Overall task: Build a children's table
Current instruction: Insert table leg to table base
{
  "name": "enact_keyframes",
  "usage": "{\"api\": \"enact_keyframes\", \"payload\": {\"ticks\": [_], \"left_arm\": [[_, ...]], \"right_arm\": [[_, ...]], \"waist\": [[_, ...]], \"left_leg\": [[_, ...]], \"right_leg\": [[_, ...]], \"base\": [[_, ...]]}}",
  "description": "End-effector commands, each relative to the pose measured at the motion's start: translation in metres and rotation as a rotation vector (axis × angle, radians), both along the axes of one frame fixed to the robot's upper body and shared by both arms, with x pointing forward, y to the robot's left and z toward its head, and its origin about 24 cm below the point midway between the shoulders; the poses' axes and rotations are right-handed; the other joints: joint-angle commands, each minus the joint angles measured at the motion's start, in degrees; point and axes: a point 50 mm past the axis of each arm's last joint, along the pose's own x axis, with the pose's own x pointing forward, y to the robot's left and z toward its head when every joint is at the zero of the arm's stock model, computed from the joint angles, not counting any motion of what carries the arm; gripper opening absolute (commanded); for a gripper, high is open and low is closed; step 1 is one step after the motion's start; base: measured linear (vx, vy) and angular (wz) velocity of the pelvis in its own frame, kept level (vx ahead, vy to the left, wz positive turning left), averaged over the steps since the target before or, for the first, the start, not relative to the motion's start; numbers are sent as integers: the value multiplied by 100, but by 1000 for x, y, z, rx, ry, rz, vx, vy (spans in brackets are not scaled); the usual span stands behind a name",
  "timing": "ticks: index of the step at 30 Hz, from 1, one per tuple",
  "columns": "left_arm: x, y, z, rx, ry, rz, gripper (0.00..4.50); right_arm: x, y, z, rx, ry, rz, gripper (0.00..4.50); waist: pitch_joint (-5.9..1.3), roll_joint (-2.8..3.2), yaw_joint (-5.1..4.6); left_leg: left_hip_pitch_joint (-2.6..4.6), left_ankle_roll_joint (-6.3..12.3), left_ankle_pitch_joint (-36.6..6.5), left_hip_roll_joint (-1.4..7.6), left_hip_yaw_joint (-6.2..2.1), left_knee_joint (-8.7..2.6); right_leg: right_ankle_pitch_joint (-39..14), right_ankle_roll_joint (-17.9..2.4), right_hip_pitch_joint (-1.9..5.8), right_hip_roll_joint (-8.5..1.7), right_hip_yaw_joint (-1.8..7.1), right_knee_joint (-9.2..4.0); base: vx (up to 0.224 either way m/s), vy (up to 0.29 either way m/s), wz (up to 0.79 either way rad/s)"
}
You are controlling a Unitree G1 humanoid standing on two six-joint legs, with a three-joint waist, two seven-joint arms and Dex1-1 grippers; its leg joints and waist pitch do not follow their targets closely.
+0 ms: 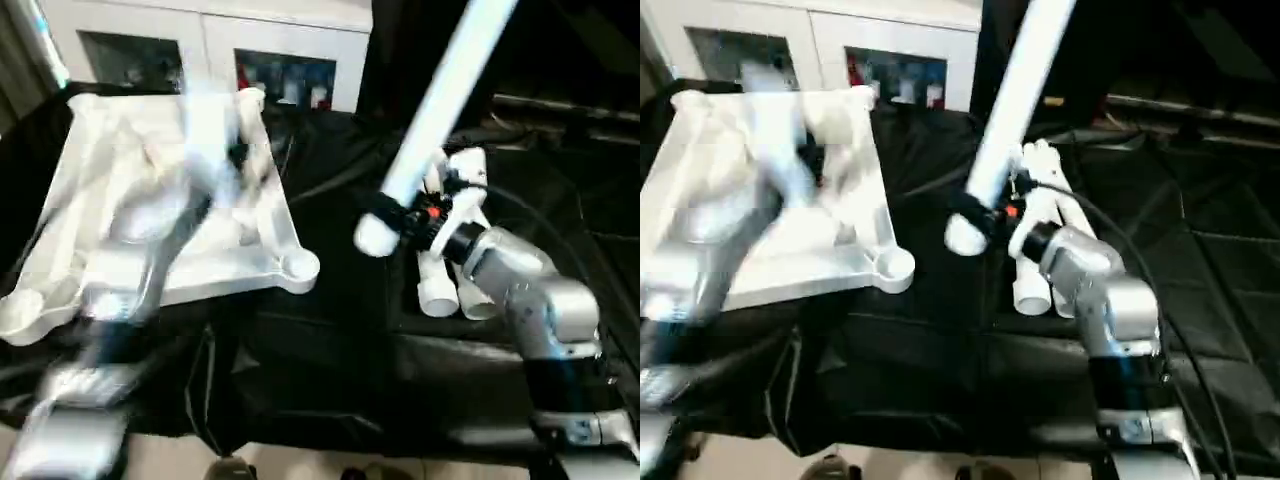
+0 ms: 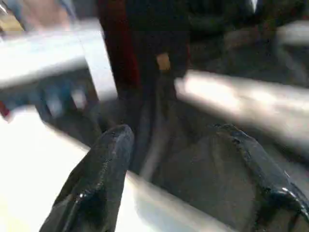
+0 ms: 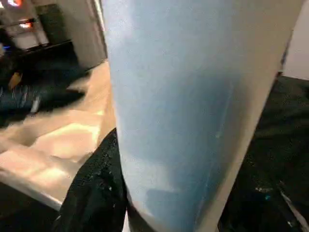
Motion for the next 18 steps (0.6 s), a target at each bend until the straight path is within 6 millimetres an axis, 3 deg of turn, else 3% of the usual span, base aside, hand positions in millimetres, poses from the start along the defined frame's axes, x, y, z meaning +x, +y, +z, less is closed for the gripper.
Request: {"api": "enact_keyframes", "payload": {"ticks": [1,5,6,7,8,9,10,13,14,15,16,18], "left_arm": [[-8,9,0,81,8,-130,296],[-22,27,-14,178,154,-287,296],[-26,30,-19,211,200,-323,296],[-31,34,-25,247,250,-360,296],[-33,35,-27,262,271,-374,296],[-34,37,-30,278,289,-380,296],[-36,40,-36,307,318,-390,296],[-32,46,-43,366,332,-363,296],[-28,48,-45,367,330,-347,278],[-24,49,-44,348,330,-344,267],[-22,49,-44,335,335,-342,260],[-19,49,-45,342,345,-336,256]], "right_arm": [[-1,-3,2,4,-30,-42,190],[-6,-8,-5,-74,-52,-83,190],[-7,-10,-5,-72,-71,-87,190],[-8,-12,-6,-52,-58,-99,190],[-8,-13,-7,-38,-37,-107,190],[-8,-14,-8,-37,-33,-112,190],[-9,-16,-10,-37,-31,-120,190],[-10,-16,-16,-25,-11,-118,190],[-12,-14,-18,-15,4,-106,190],[-13,-12,-18,-11,5,-92,190],[-13,-10,-17,-9,1,-82,190],[-14,-9,-17,-8,-5,-72,190]], "waist": [[-464,104,-27],[-425,101,-34],[-419,56,-42],[-408,94,-37],[-405,11,-42],[-388,10,-40],[-389,47,-32],[-395,32,-31],[-401,36,-27],[-405,82,-18],[-429,66,-15],[-433,104,-4]], "left_leg": [[79,-330,-653,70,-11,-435],[90,-347,-758,67,9,-466],[91,-330,-797,70,23,-468],[100,-326,-897,73,19,-476],[92,-301,-905,76,23,-485],[86,-292,-949,86,16,-502],[101,-298,-988,87,13,-496],[93,-286,-991,84,13,-500],[89,-288,-963,82,9,-496],[99,-273,-944,57,20,-486],[81,-283,-867,64,3,-488],[80,-310,-820,77,-8,-485]], "right_leg": [[-609,-865,336,-446,217,-371],[-903,-828,309,-457,239,-371],[-968,-819,304,-456,243,-389],[-1137,-812,285,-468,248,-392],[-1215,-796,298,-474,249,-408],[-1388,-767,287,-487,254,-408],[-1496,-727,274,-492,260,-417],[-1447,-696,283,-495,263,-432],[-1402,-699,293,-500,264,-421],[-1359,-680,280,-482,265,-444],[-1182,-728,318,-495,260,-404],[-972,-825,316,-508,253,-374]], "base": [[0,0,0],[0,0,0],[0,0,0],[0,0,0],[0,0,0],[0,0,0],[0,0,0],[0,0,0],[0,0,0],[0,0,0],[0,0,0],[0,0,0]]}}
